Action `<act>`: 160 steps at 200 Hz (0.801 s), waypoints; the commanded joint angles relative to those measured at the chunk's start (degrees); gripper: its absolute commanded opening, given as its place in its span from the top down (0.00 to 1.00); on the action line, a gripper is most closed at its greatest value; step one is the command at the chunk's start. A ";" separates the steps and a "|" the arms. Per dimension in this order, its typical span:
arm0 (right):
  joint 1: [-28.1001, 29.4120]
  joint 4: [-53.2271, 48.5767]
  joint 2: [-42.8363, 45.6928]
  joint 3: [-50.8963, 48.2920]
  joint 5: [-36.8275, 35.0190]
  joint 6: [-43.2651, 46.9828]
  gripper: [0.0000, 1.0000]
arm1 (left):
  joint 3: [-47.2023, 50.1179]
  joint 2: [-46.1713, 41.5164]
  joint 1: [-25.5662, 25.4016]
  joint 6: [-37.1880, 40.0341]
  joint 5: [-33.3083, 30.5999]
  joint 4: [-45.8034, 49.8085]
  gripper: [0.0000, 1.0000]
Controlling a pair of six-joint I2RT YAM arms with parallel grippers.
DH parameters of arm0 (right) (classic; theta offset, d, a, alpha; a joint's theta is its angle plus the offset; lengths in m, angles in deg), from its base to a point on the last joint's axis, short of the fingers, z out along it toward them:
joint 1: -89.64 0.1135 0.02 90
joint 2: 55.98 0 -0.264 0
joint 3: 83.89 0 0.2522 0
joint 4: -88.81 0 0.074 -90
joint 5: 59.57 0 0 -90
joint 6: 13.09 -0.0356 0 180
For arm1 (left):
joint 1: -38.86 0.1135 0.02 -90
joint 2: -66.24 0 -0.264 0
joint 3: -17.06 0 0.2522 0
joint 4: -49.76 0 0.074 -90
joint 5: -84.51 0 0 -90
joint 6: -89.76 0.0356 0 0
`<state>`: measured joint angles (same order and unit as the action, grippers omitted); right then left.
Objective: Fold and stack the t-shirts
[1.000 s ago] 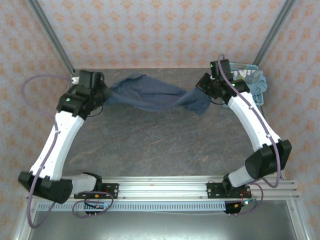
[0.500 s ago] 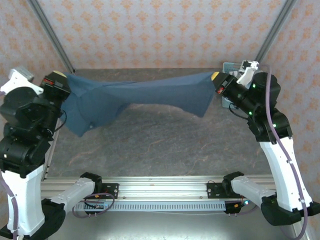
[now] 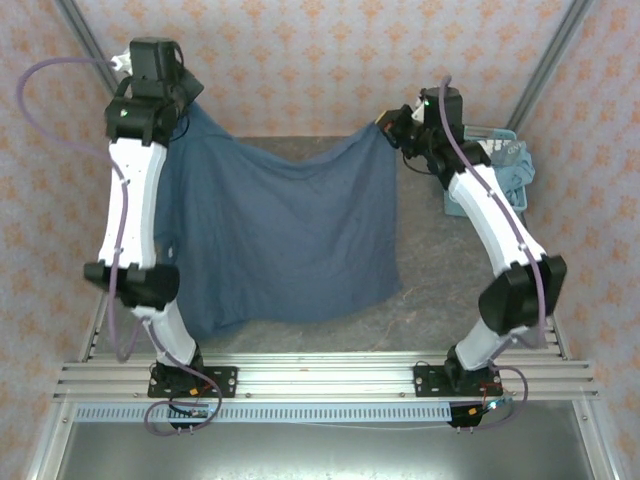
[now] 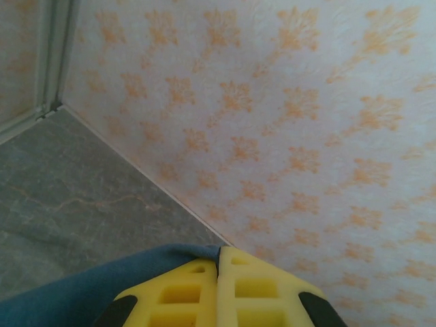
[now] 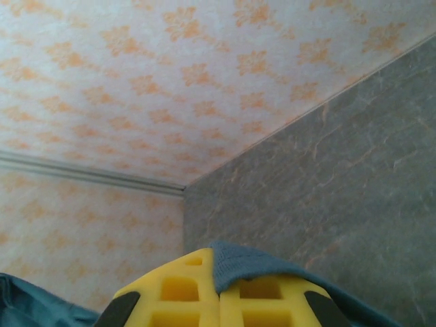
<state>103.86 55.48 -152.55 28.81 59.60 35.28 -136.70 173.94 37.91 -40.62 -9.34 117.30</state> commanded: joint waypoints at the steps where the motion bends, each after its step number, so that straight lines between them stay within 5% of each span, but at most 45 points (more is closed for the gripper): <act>1: -3.09 5.16 -2.70 9.87 1.49 -1.31 1.00 | -11.75 0.85 2.15 2.96 6.29 -0.44 1.00; 56: -9.46 -0.93 -10.87 30.55 1.87 -0.61 1.00 | -14.96 -2.71 3.41 2.69 12.62 -9.08 1.00; 89: -11.79 -5.32 -10.54 32.66 0.62 2.00 1.00 | -11.43 -9.96 -0.03 4.90 11.09 -3.36 1.00; 119: -11.93 -6.33 -4.08 20.07 -2.49 5.15 1.00 | 15.38 -25.78 -5.06 5.77 3.93 -6.00 1.00; 160: -11.11 -1.00 6.66 -16.91 -5.82 4.65 1.00 | 59.28 -40.69 -8.16 -1.43 3.52 -6.19 1.00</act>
<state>92.34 53.71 -150.26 28.15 57.44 38.91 -96.16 135.21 31.55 -38.04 -3.73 109.78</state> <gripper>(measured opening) 0.040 0.043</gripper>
